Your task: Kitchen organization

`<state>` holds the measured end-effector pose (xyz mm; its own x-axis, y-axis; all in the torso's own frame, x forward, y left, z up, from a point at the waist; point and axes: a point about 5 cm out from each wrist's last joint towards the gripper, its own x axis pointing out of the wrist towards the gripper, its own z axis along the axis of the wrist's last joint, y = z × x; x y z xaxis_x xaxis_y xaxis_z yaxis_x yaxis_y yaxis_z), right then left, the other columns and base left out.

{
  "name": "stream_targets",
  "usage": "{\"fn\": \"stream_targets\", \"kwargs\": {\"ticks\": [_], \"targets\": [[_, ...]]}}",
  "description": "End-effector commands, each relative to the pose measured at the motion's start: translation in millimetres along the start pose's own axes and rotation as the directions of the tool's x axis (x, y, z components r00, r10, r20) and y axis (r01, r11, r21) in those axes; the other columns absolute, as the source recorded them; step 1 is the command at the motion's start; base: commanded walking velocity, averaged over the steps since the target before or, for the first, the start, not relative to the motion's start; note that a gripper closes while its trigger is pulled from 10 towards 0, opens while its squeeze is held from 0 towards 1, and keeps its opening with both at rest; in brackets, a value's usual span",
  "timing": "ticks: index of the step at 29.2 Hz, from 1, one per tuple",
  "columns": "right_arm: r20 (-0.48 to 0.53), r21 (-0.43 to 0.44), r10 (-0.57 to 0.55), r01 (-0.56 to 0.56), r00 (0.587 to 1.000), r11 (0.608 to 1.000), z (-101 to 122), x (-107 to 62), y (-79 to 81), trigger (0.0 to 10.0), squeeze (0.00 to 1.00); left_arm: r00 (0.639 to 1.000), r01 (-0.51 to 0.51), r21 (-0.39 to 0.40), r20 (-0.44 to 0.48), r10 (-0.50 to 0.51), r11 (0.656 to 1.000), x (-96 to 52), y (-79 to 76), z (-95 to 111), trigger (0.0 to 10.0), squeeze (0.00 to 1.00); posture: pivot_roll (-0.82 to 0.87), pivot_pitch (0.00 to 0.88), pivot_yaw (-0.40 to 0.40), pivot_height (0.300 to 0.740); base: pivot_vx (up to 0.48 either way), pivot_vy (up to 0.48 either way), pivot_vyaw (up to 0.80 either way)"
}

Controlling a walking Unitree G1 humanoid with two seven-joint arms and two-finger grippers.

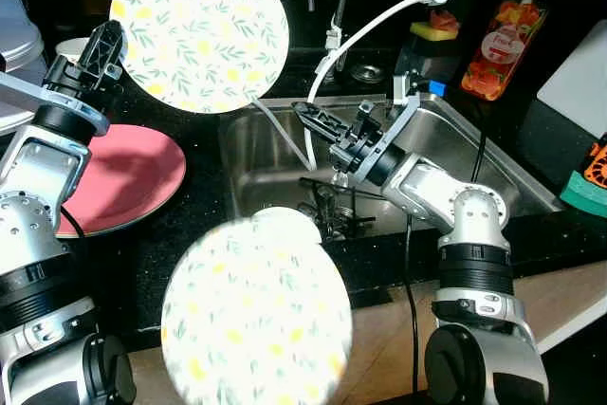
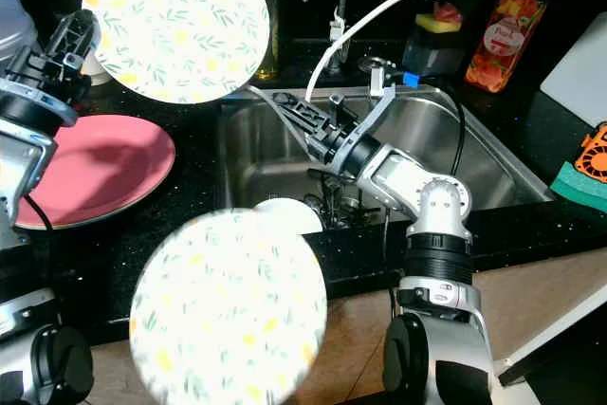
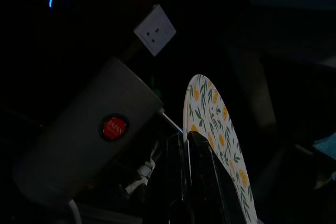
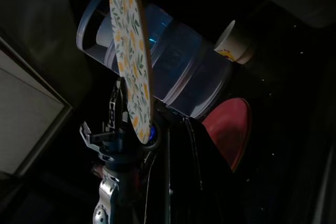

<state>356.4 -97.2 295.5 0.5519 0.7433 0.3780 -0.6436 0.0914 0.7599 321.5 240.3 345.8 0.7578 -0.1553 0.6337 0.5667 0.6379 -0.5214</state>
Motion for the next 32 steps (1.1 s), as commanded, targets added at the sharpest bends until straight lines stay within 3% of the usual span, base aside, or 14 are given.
{"fn": "stream_targets", "kwargs": {"ticks": [1, 2, 3, 4, 5, 6, 13, 16, 17, 19, 24, 25, 27, 32], "targets": [[-0.006, -0.031, -0.059, 0.058, 0.998, 0.998, 0.2, -3.6, -7.1, 0.0, 0.00, 0.999, 0.009, 0.016, 0.032, -0.009, 1.000, 3.0, -3.7, 6.9, 0.0, 0.00, -0.02, 0.107, -0.051, 0.740, 0.000, 0.000, 0.00], [-0.006, -0.031, -0.059, 0.058, 0.998, 0.998, 0.2, -3.6, -7.1, 0.0, 0.00, 0.999, 0.009, 0.016, 0.032, -0.009, 1.000, 3.0, -3.7, 6.9, 0.0, 0.00, -0.02, 0.107, -0.051, 0.740, 0.000, 0.000, 0.00], [-0.004, -0.036, -0.081, 0.081, 0.997, 0.996, 0.3, -3.4, -10.0, 3.7, 0.00, 1.000, 0.005, 0.021, 0.029, -0.005, 1.000, 3.1, -3.3, 6.6, 0.0, 0.00, -0.02, 0.107, -0.051, 0.740, 0.000, 0.000, 0.00], [-0.004, -0.036, -0.081, 0.081, 0.997, 0.996, 0.3, -3.4, -10.0, 3.7, 0.00, 1.000, 0.005, 0.021, 0.029, -0.005, 1.000, 3.1, -3.3, 6.6, 0.0, 0.00, -0.02, 0.107, -0.051, 0.740, 0.000, 0.000, 0.00], [-0.004, -0.041, -0.095, 0.095, 0.995, 0.995, 0.4, -3.1, -12.0, 8.5, 0.00, 1.000, 0.002, 0.029, 0.023, -0.002, 1.000, 3.3, -3.0, 5.6, 0.0, 0.00, -0.02, 0.107, -0.051, 0.740, 0.000, 0.000, 0.00], [-0.004, -0.043, -0.106, 0.106, 0.994, 0.993, 0.4, -2.6, -13.5, 10.0, 0.00, 1.000, -0.002, 0.033, 0.017, 0.001, 0.999, 3.6, -2.8, 4.4, 0.0, 0.00, -0.02, 0.107, -0.051, 0.740, 0.000, 0.000, 0.00], [0.018, -0.073, -0.150, 0.151, 0.989, 0.986, 2.9, -1.7, -17.7, 10.0, 0.00, 1.000, -0.021, 0.055, -0.018, 0.022, 0.998, 5.4, -1.4, -2.0, 0.0, 0.00, -0.02, 0.106, -0.050, 0.740, 0.000, 0.000, 0.00], [0.100, -0.243, -0.294, 0.310, 0.950, 0.919, 12.7, -5.7, -28.5, 10.0, 0.00, 0.986, -0.085, 0.208, -0.122, 0.112, 0.974, 6.8, 4.9, -15.2, 0.0, 0.00, -0.02, 0.106, -0.051, 0.740, 0.000, 0.000, 0.00], [0.158, -0.359, -0.355, 0.388, 0.921, 0.849, 19.4, -8.4, -31.9, 10.0, 0.00, 0.971, -0.088, 0.307, -0.187, 0.150, 0.948, 6.2, 6.3, -25.7, 0.0, 0.00, -0.02, 0.106, -0.052, 0.740, 0.000, 0.000, 0.00], [0.197, -0.432, -0.381, 0.429, 0.903, 0.793, 23.7, -9.8, -33.1, 10.0, 0.00, 0.959, -0.081, 0.368, -0.226, 0.173, 0.926, 5.4, 7.1, -32.8, 0.0, 0.00, -0.02, 0.106, -0.052, 0.740, 0.000, 0.000, 0.00], [0.434, -0.662, -0.436, 0.608, 0.788, 0.438, 47.0, -21.9, -33.5, 10.0, 0.00, 0.944, -0.037, 0.436, -0.281, 0.175, 0.899, 9.9, -1.4, -58.1, 0.0, 0.00, -0.02, 0.104, -0.048, 0.740, 0.000, 0.000, 0.00], [0.434, -0.662, -0.436, 0.608, 0.788, 0.438, 47.0, -21.9, -33.5, 10.0, 0.00, 0.944, -0.037, 0.436, -0.281, 0.175, 0.899, 9.9, -1.4, -58.1, 0.0, 0.00, -0.02, 0.104, -0.048, 0.740, 0.000, 0.000, 0.00], [0.512, -0.667, -0.424, 0.657, 0.747, 0.352, 54.7, -27.8, -32.5, 10.0, 0.00, 0.939, -0.053, 0.428, -0.285, 0.191, 0.902, 10.6, 0.1, -63.6, 0.0, 0.00, -0.02, 0.104, -0.048, 0.740, 0.000, 0.000, 0.00], [0.578, -0.649, -0.390, 0.694, 0.717, 0.313, 62.3, -34.7, -30.5, 10.0, 0.00, 0.938, -0.064, 0.426, -0.284, 0.200, 0.902, 10.0, 0.7, -69.8, 0.0, 0.00, -0.02, 0.096, -0.043, 0.740, 0.000, 0.000, 0.00]]}}
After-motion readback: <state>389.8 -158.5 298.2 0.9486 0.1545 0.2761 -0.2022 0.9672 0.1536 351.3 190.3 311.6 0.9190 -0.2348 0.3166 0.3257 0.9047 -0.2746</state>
